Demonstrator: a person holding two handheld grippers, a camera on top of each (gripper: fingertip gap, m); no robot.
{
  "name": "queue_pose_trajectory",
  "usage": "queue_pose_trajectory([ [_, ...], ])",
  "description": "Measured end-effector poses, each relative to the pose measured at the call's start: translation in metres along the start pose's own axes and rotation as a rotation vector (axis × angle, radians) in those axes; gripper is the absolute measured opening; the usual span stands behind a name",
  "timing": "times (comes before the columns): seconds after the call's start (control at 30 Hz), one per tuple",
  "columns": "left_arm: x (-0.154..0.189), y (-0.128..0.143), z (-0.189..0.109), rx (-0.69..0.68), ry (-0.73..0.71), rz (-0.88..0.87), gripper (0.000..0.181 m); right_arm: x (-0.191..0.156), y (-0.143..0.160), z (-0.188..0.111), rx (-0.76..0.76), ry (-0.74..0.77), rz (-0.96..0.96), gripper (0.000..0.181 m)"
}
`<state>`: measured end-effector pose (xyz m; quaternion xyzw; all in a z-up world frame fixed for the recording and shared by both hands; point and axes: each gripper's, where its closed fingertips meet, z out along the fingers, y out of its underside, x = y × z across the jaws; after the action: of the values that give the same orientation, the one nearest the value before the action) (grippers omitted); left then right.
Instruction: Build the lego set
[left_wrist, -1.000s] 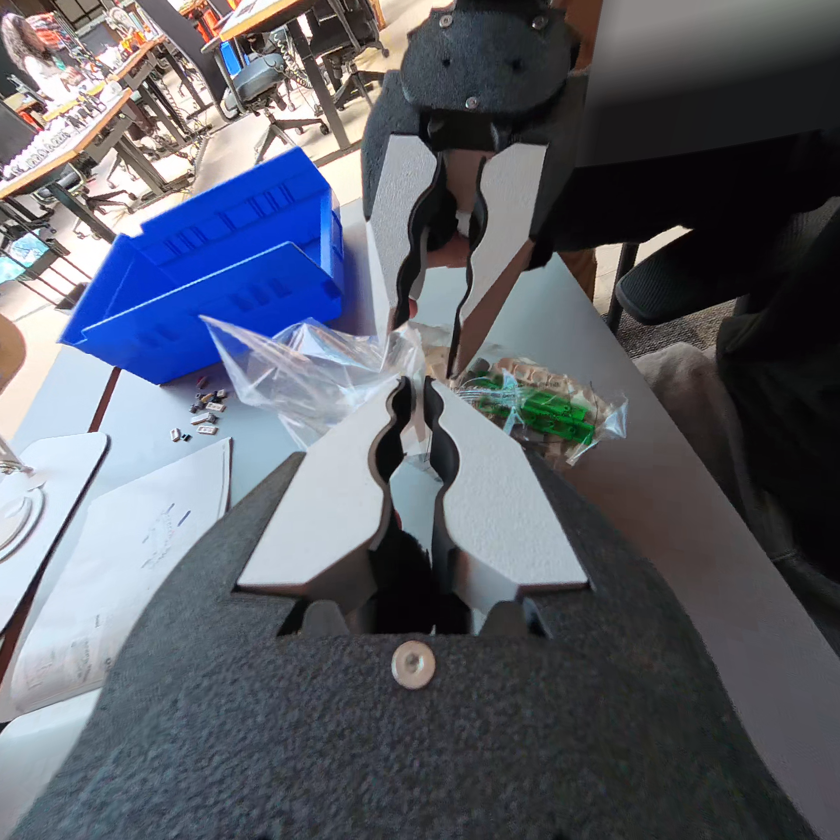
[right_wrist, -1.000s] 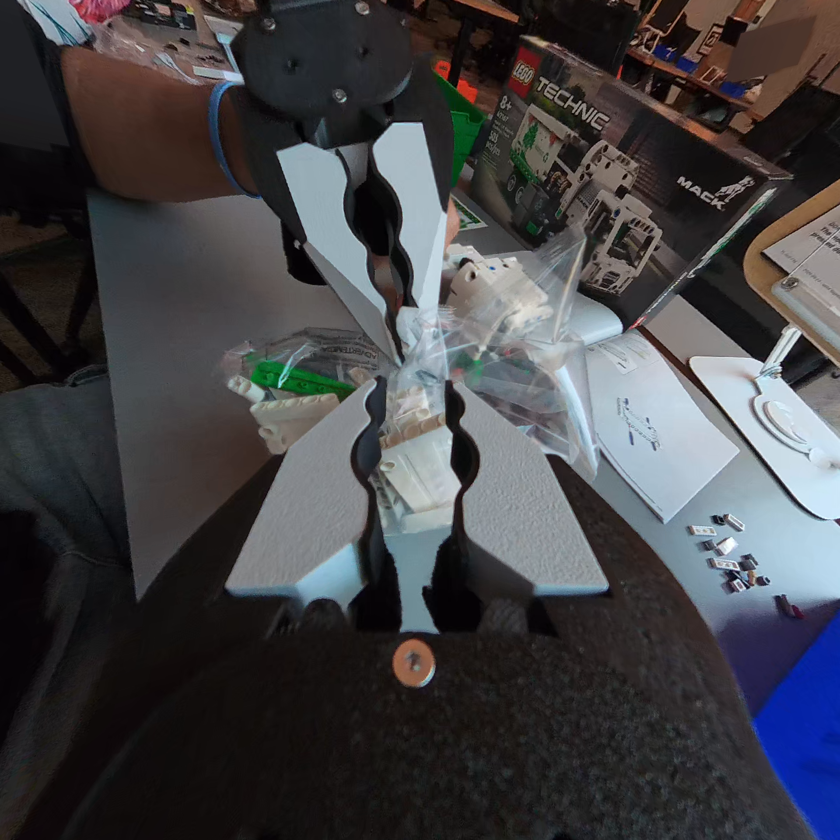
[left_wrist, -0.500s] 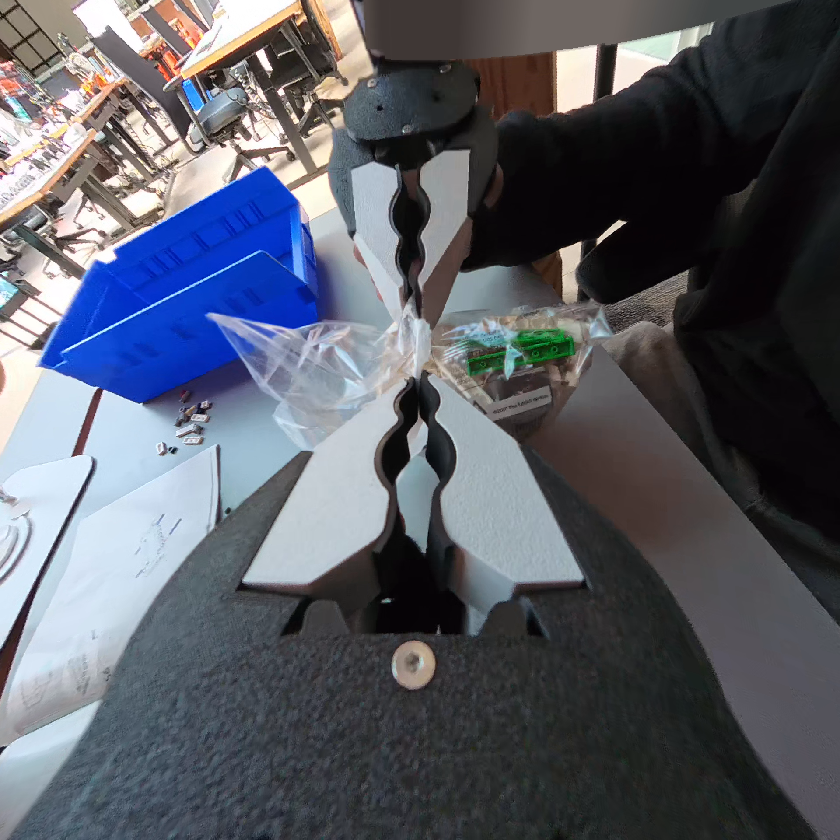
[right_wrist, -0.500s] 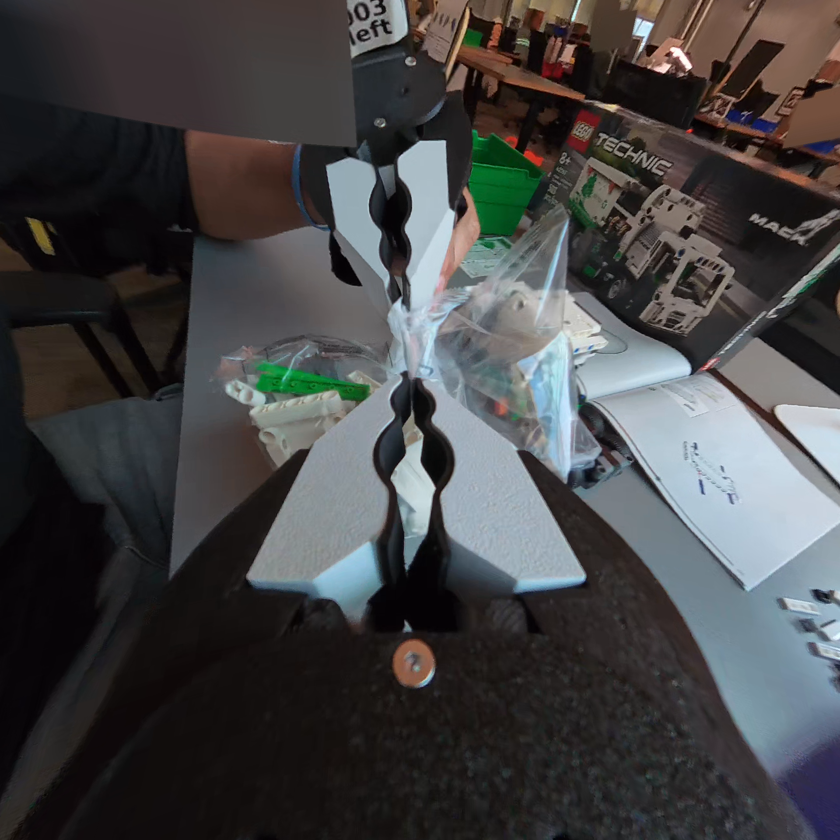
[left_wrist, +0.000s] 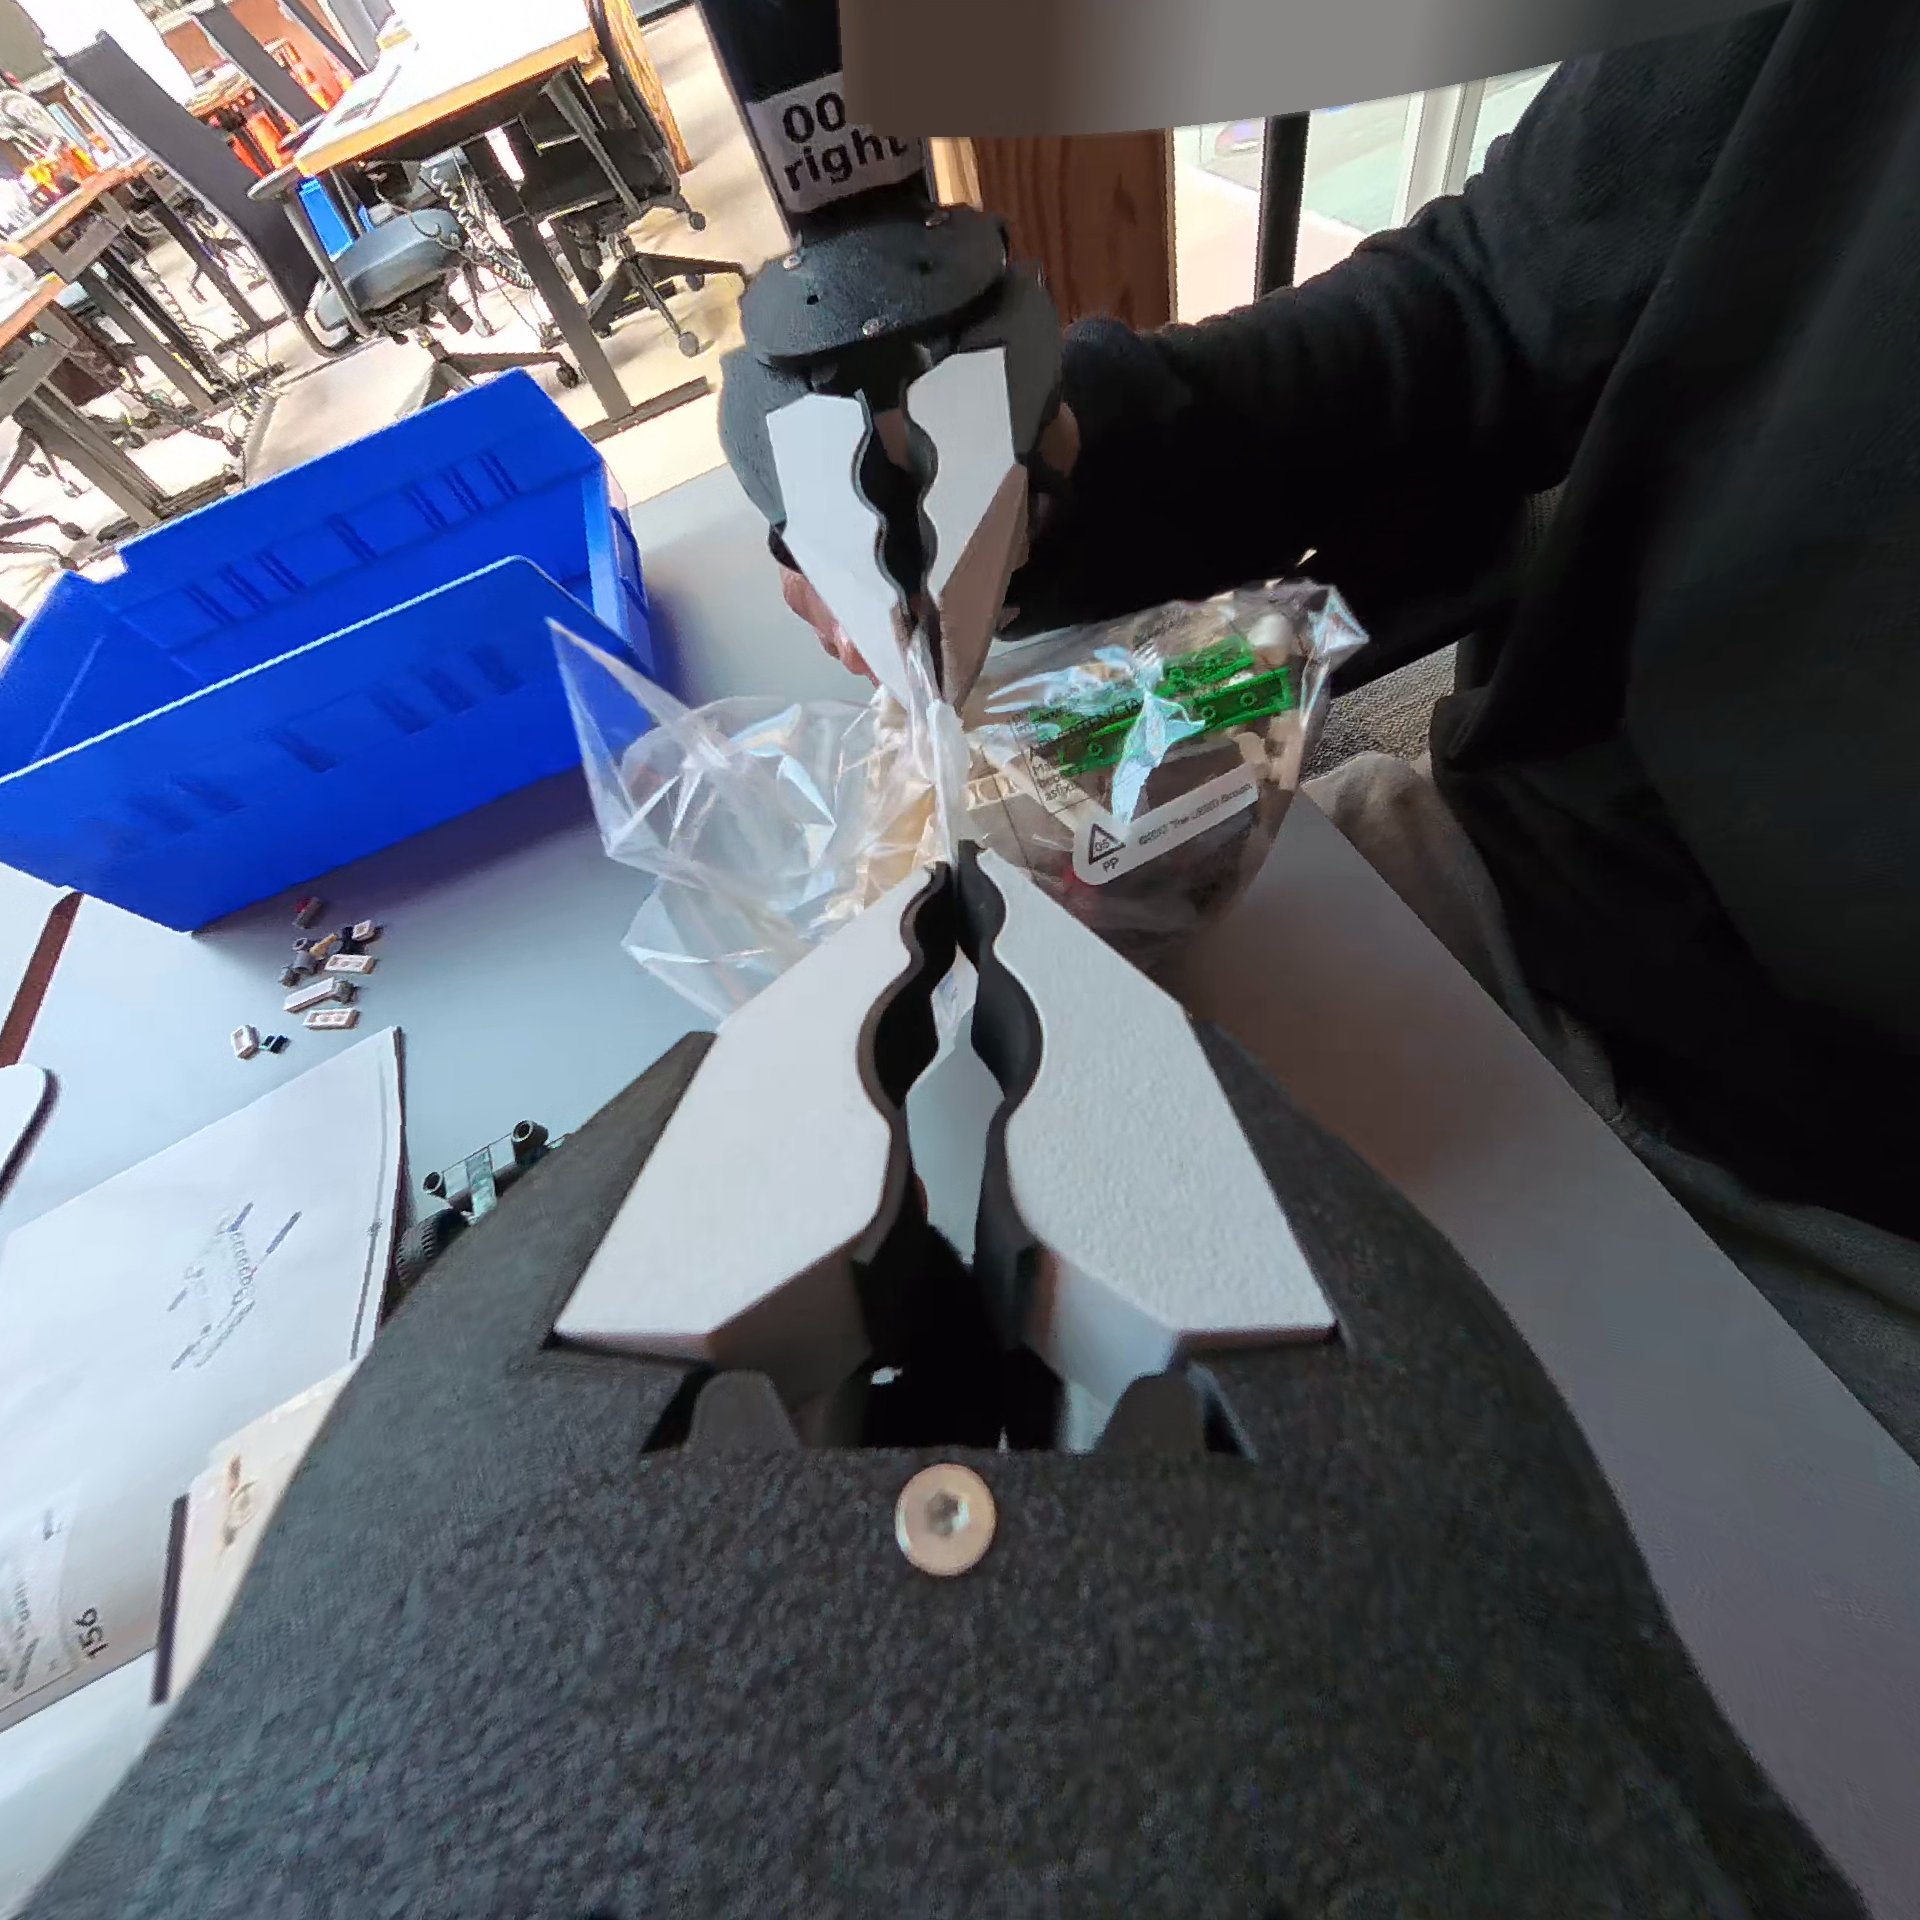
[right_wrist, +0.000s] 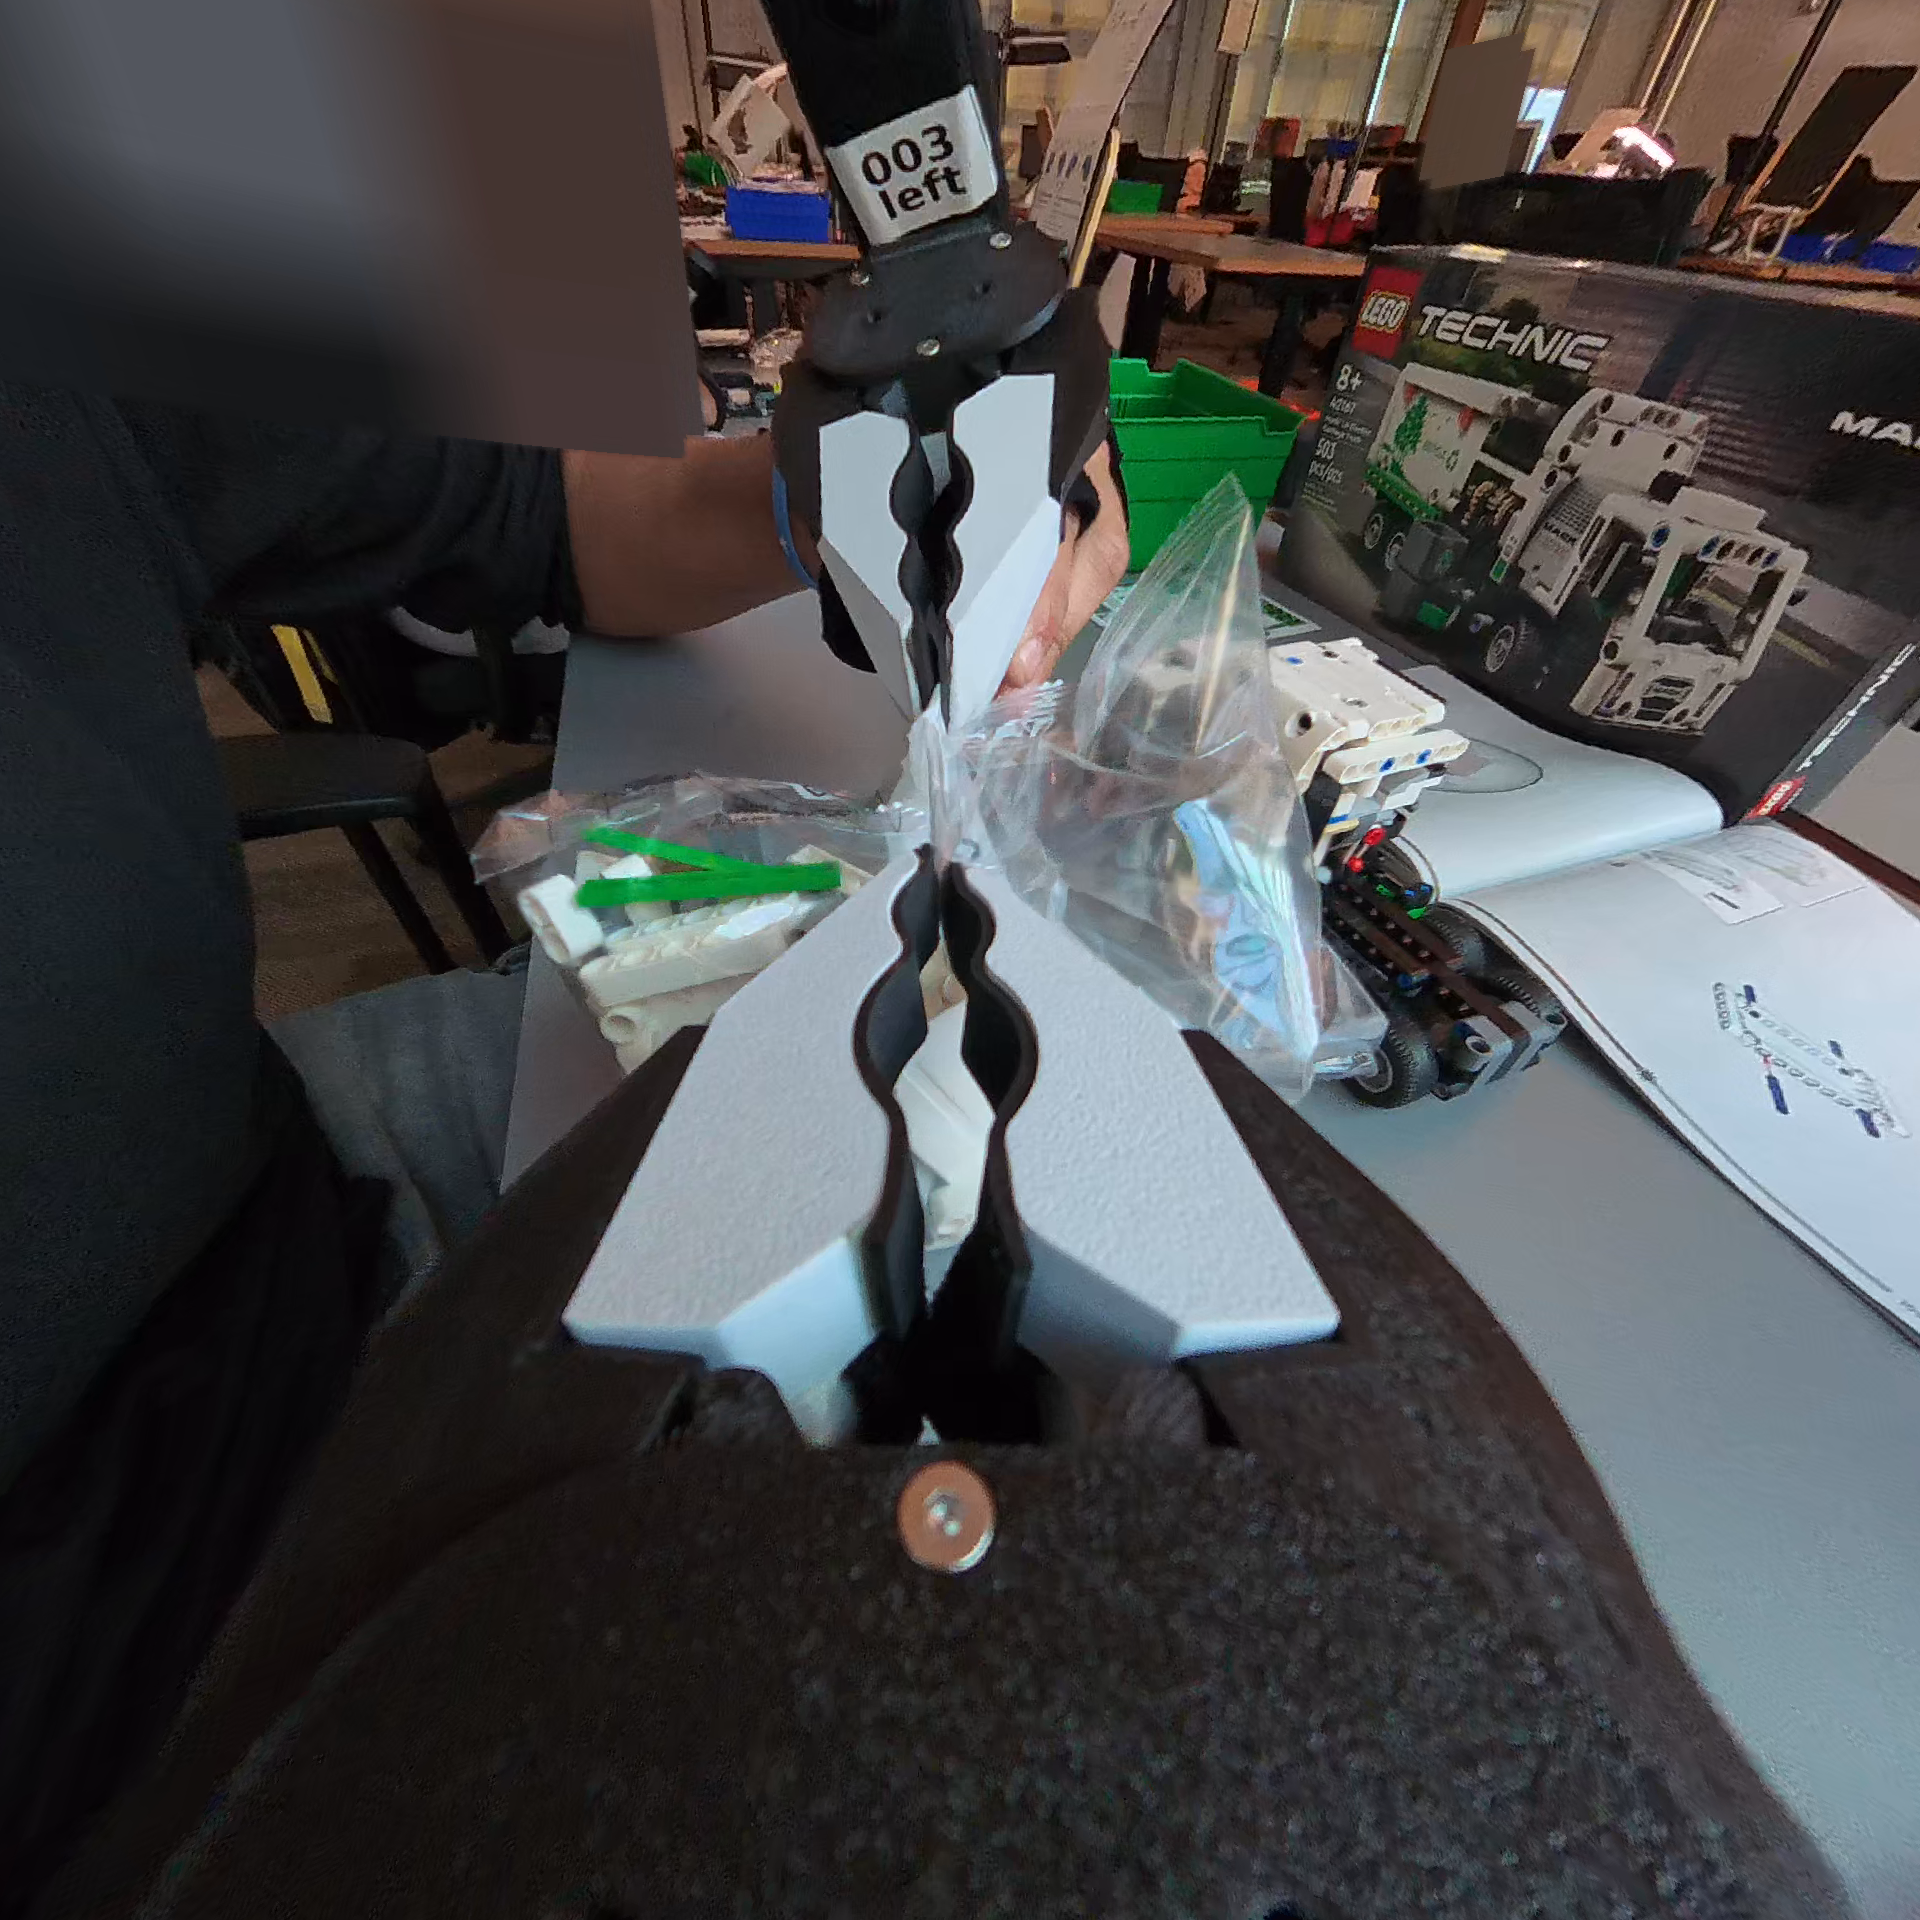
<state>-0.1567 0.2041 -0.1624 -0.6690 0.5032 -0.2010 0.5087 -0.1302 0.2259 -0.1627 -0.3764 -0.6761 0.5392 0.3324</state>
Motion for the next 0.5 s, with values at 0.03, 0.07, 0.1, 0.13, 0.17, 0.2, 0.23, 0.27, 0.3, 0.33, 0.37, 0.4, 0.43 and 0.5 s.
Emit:
queue_pose_trajectory([
  [0.03, 0.001, 0.000, 0.000, -0.002, 0.004, 0.001, 0.000, -0.001, 0.000, -0.001, 0.010, -0.013, 0.017, 0.000],
  [0.07, 0.002, 0.001, 0.001, -0.009, 0.008, 0.000, 0.000, -0.001, 0.001, -0.001, 0.015, -0.028, 0.039, 0.000],
  [0.1, 0.001, 0.004, 0.002, -0.030, 0.009, -0.007, 0.000, 0.001, 0.004, 0.000, 0.008, -0.023, 0.053, 0.000],
  [0.13, -0.003, 0.005, 0.003, -0.037, -0.016, -0.021, 0.000, 0.003, 0.005, 0.000, 0.017, -0.017, 0.079, 0.000],
  [0.17, -0.008, 0.002, 0.004, -0.011, -0.059, -0.035, 0.000, 0.006, 0.000, -0.002, 0.059, -0.011, 0.112, 0.000],
  [0.2, -0.010, -0.002, 0.004, 0.016, -0.098, -0.031, 0.000, 0.008, -0.003, -0.003, 0.089, -0.007, 0.135, 0.000],
  [0.23, -0.012, -0.002, 0.005, 0.015, -0.135, -0.003, 0.002, 0.009, -0.003, -0.004, 0.092, 0.000, 0.133, 0.000],
  [0.27, -0.014, -0.001, 0.005, -0.006, -0.165, 0.022, 0.018, 0.009, -0.004, -0.004, 0.096, -0.001, 0.127, 0.000],
  [0.3, -0.014, 0.002, 0.005, -0.027, -0.164, 0.018, 0.031, 0.009, -0.005, -0.004, 0.104, -0.007, 0.126, 0.000],
  [0.33, -0.012, 0.004, 0.005, -0.034, -0.138, -0.016, 0.035, 0.010, -0.005, -0.005, 0.104, -0.004, 0.128, 0.000],
  [0.37, -0.011, 0.005, 0.004, -0.027, -0.108, -0.060, 0.037, 0.012, -0.005, -0.005, 0.108, -0.001, 0.133, 0.000],
  [0.4, -0.010, 0.007, 0.004, -0.020, -0.087, -0.092, 0.036, 0.011, -0.006, -0.005, 0.118, -0.012, 0.140, 0.000],
  [0.43, -0.011, 0.009, 0.004, -0.010, -0.083, -0.109, 0.033, 0.010, -0.005, -0.004, 0.120, -0.022, 0.147, 0.000],
  [0.5, -0.013, 0.010, 0.008, 0.007, -0.083, -0.116, 0.031, 0.008, -0.006, -0.002, 0.123, -0.039, 0.153, 0.000],
])
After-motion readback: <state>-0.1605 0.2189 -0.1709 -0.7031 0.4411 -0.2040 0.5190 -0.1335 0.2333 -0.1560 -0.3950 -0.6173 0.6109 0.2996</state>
